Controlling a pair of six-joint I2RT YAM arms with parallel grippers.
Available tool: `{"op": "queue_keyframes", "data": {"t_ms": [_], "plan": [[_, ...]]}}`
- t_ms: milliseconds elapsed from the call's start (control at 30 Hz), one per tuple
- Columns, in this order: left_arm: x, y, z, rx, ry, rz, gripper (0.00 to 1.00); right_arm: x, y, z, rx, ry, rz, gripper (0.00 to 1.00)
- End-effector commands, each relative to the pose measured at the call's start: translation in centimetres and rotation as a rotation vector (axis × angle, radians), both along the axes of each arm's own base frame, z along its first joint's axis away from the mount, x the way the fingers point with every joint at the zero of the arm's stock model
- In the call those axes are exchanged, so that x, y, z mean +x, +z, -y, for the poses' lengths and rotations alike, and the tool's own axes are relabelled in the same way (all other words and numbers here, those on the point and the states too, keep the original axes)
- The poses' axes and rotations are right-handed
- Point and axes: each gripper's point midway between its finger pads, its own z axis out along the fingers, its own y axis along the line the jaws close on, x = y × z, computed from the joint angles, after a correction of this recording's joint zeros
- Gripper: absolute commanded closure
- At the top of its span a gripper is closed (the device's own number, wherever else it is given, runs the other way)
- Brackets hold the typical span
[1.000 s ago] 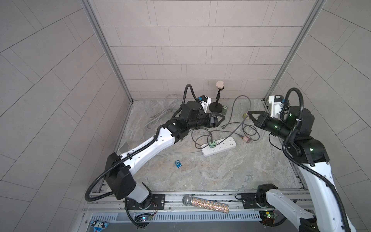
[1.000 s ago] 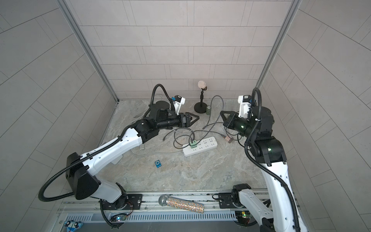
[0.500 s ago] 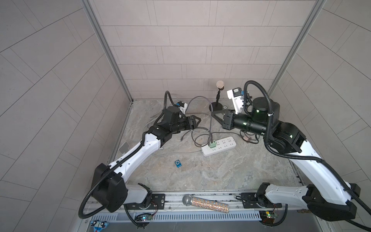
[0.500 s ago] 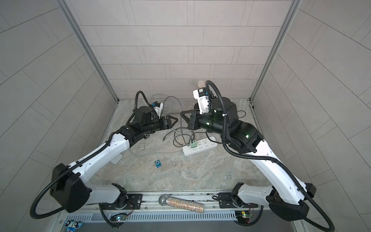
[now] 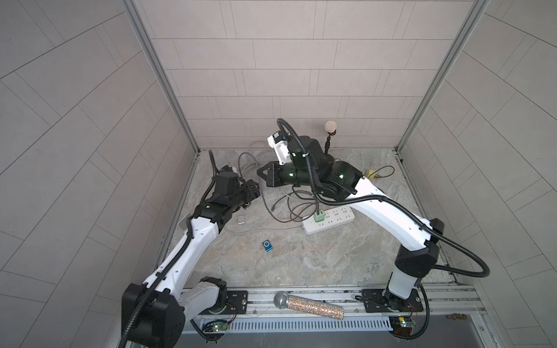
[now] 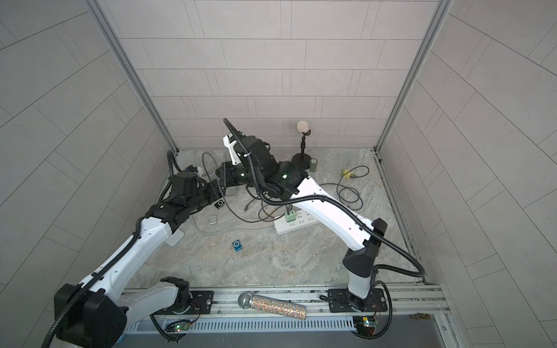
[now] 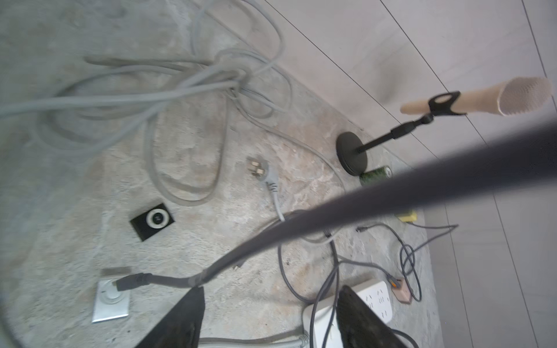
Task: Charge mp3
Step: Place the charging cable at the center of the board.
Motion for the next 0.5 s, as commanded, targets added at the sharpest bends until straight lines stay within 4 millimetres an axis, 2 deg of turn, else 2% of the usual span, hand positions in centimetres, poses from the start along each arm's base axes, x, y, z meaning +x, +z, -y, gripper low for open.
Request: {"op": "queue_keyframes", "data": {"t_ms": [0,100,200,267,333,400,467], "plan": [[-1.2,-1.4,-3.2,0.032,0.117,-0.048,0.26,2.7,1.3,-0.3,-0.012,-0.060,0.047,1.00],[-1.4,-1.3,-3.4,0.037,0.111,-0.042,0.28,6.6,-0.1,-0.2,-0.073,-0.135,0.068,1.00],[-1.3,-0.6,-2.9,0.022,0.084,0.010,0.29,11.6,-1.9,2.1,-0.096,-0.241,0.059,1.00],[-0.9,0.3,-1.5,-0.013,0.012,0.062,0.29,14.6,-2.2,5.3,-0.139,-0.328,0.087,1.00],[-0.7,0.7,0.2,-0.032,-0.063,0.087,0.29,16.7,-1.7,8.9,-0.182,-0.403,0.121,1.00],[-0.5,0.4,1.8,-0.009,-0.132,0.076,0.29,18.3,-0.9,12.9,-0.222,-0.472,0.145,1.00],[-0.4,-0.7,3.4,0.028,-0.194,0.045,0.30,19.5,-0.1,17.8,-0.286,-0.555,0.169,1.00]]}}
